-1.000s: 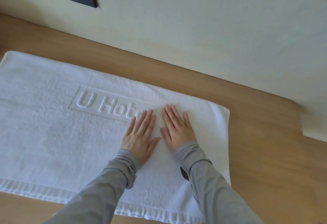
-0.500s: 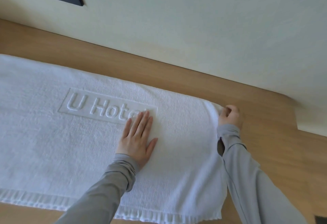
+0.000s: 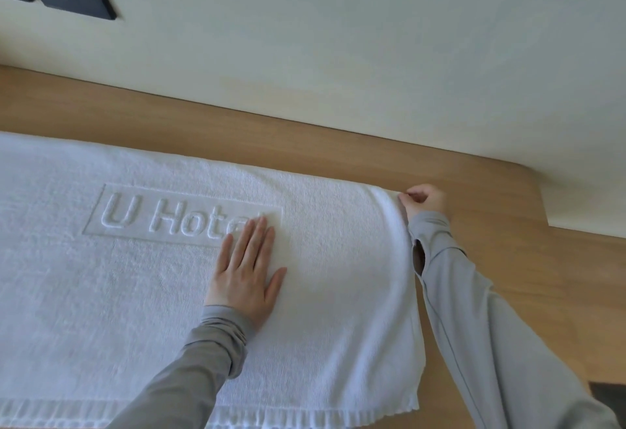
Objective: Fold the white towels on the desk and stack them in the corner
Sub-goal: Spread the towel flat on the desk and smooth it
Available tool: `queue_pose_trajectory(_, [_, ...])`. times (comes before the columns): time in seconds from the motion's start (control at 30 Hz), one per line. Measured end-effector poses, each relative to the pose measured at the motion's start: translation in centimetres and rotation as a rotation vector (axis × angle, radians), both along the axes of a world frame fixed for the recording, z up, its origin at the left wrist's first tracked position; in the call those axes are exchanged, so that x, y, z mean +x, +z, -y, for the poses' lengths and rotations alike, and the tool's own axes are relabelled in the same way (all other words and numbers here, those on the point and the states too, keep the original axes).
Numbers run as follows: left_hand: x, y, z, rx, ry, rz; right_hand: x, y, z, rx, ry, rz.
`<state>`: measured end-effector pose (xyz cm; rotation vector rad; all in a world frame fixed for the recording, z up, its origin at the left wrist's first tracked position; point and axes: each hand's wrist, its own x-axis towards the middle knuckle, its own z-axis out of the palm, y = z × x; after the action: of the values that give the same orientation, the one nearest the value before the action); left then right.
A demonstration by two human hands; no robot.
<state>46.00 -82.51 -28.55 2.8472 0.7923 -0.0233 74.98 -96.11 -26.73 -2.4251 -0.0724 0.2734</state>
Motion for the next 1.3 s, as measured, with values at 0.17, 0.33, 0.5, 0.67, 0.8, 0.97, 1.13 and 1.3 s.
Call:
queue_pose_trajectory(0.17, [-0.1,-0.1,-0.2,-0.005,-0.016,0.002,1.7,0.3,0.7,-0.050,0.025,0.012])
queue_pose_trajectory(0.33, [-0.1,0.0,-0.2,-0.005,-0.019,0.000,1.6,-0.3,0.7,-0.094,0.051,-0.005])
queue_pose_trajectory(0.5, [-0.2,-0.1,-0.1,0.006,-0.014,-0.015,-2.4,-0.2,1.6,-0.076,-0.010,-0.025])
queue_pose_trajectory(0.67, [0.0,-0.3,-0.1,0.006,-0.011,-0.015,-7.4,0.3,4.9,0.051,-0.048,-0.097])
queue_pose_trajectory(0.8, [-0.1,-0.5,-0.1,0.004,-0.010,-0.014,-10.4,-0.5,7.1,0.009,-0.049,-0.095])
queue_pose_trajectory(0.97, [-0.1,-0.6,-0.1,0.011,-0.017,-0.004,-10.2,-1.0,8.0,-0.192,0.044,0.029])
queue_pose_trajectory(1.13, [-0.1,-0.6,0.0,0.000,-0.015,0.005,-11.2,-0.6,8.2,-0.217,0.041,-0.015])
queue_pose_trajectory(1.3, [-0.2,-0.3,0.1,-0.017,-0.016,0.008,-17.7,-0.1,12.7,-0.063,-0.067,-0.079])
